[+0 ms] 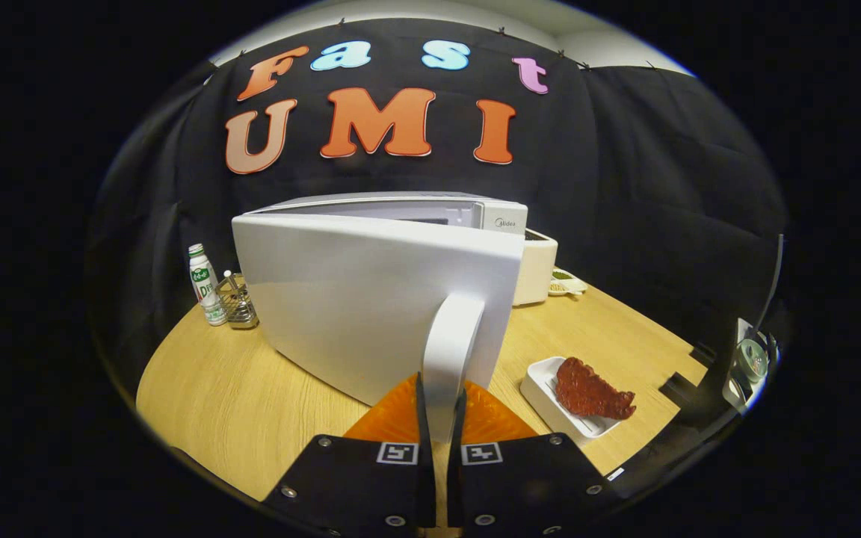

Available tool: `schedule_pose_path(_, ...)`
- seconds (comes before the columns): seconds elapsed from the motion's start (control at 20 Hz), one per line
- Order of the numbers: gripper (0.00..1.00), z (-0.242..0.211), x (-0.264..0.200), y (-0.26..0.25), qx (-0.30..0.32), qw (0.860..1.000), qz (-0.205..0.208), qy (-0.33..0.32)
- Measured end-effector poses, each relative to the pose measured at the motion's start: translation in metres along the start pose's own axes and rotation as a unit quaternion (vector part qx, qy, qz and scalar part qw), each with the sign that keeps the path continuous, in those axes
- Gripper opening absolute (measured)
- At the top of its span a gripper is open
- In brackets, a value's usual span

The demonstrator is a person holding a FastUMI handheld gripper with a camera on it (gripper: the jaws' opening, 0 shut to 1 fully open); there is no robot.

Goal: Open the microwave, put the food inside, and close the microwave door.

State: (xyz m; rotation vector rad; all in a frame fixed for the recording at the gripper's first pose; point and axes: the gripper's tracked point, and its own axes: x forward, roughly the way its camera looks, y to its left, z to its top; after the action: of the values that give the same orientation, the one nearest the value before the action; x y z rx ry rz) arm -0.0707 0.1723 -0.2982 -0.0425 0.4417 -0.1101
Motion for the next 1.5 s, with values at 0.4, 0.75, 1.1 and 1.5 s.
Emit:
schedule_pose_path(0.4, 0.09, -0.023, -0.057, 0.050, 0.012, 0.999, -0.045, 0.020)
schedule_pose_path(0.75, 0.14, -0.033, -0.096, 0.106, -0.018, 1.000, -0.013, 0.016)
schedule_pose_path(1.1, 0.27, -0.034, -0.150, 0.183, -0.080, 0.994, 0.078, -0.019)
schedule_pose_path(1.5, 0.95, -0.030, -0.212, 0.180, -0.127, 0.971, 0.199, -0.033)
